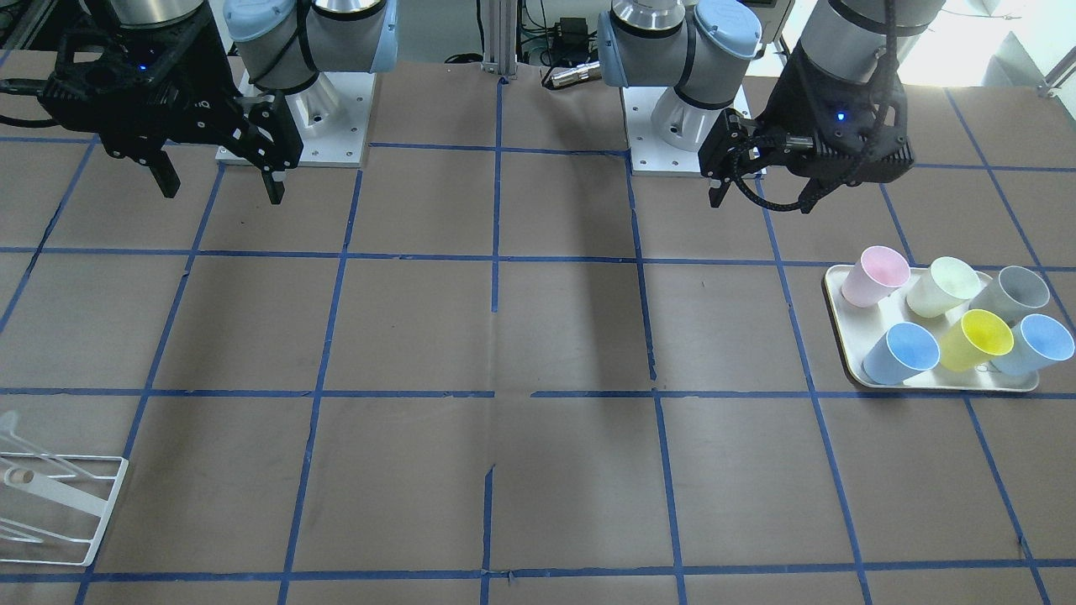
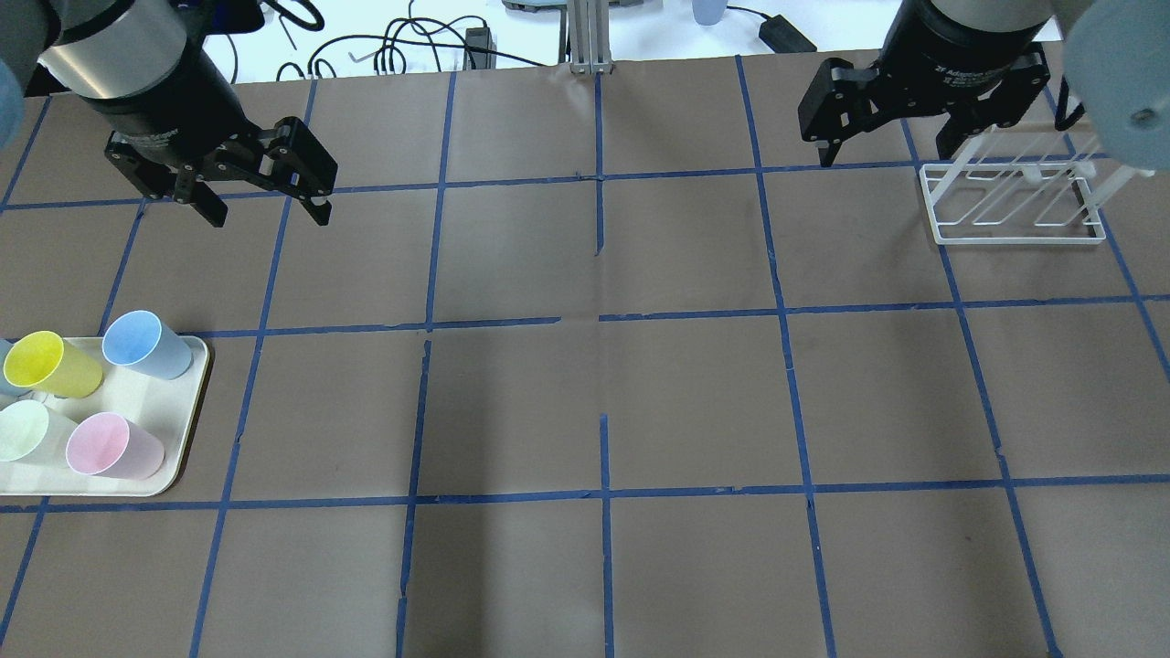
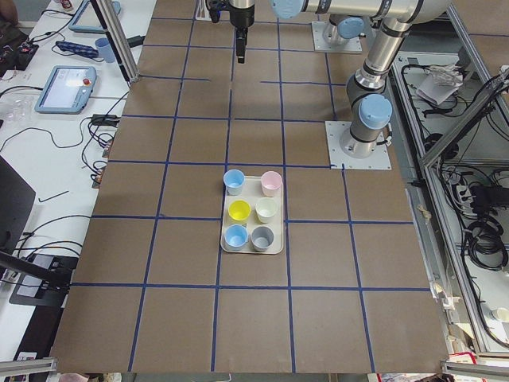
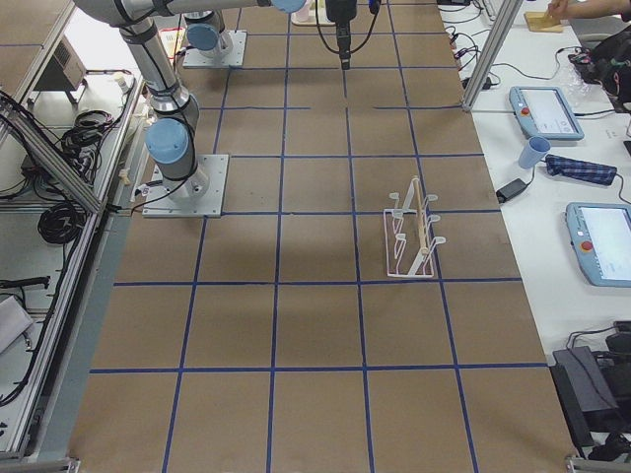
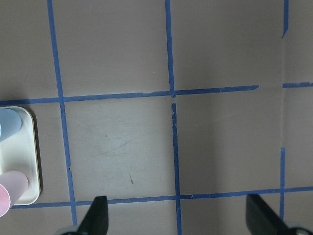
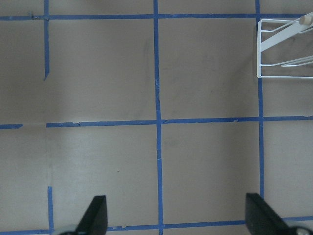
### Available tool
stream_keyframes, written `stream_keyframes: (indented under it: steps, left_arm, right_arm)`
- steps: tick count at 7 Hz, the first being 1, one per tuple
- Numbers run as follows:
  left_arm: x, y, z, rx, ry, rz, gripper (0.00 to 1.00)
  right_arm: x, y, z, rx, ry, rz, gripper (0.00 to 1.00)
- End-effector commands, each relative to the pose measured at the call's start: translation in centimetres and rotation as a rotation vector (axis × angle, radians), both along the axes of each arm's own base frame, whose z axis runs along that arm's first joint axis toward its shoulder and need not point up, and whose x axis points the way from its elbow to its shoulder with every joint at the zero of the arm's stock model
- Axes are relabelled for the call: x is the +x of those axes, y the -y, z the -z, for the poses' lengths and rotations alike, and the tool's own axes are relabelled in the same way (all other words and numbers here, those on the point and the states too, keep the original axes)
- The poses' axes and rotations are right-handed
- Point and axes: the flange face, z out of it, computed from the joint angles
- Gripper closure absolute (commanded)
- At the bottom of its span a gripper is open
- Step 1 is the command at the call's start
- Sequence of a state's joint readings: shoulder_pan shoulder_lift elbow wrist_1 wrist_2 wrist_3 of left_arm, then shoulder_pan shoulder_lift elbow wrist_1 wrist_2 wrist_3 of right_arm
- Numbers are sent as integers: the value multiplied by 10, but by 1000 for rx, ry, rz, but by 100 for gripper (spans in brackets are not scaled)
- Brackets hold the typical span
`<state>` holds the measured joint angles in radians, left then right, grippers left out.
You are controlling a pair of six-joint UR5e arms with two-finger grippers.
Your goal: Transfer IKEA cup to right arm and place on rack
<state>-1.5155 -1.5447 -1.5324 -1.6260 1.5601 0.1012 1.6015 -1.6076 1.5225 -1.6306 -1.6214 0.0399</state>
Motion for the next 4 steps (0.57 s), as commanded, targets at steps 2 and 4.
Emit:
stream_keyframes:
  steps: [2, 4]
  left_arm:
    - [0, 1, 0, 0, 1, -1, 0]
    - [1, 1, -1, -1, 1, -14, 0]
  right_arm:
    - [0, 0, 0, 1, 0, 0, 0]
    - [0, 0, 1, 2, 0, 0, 0]
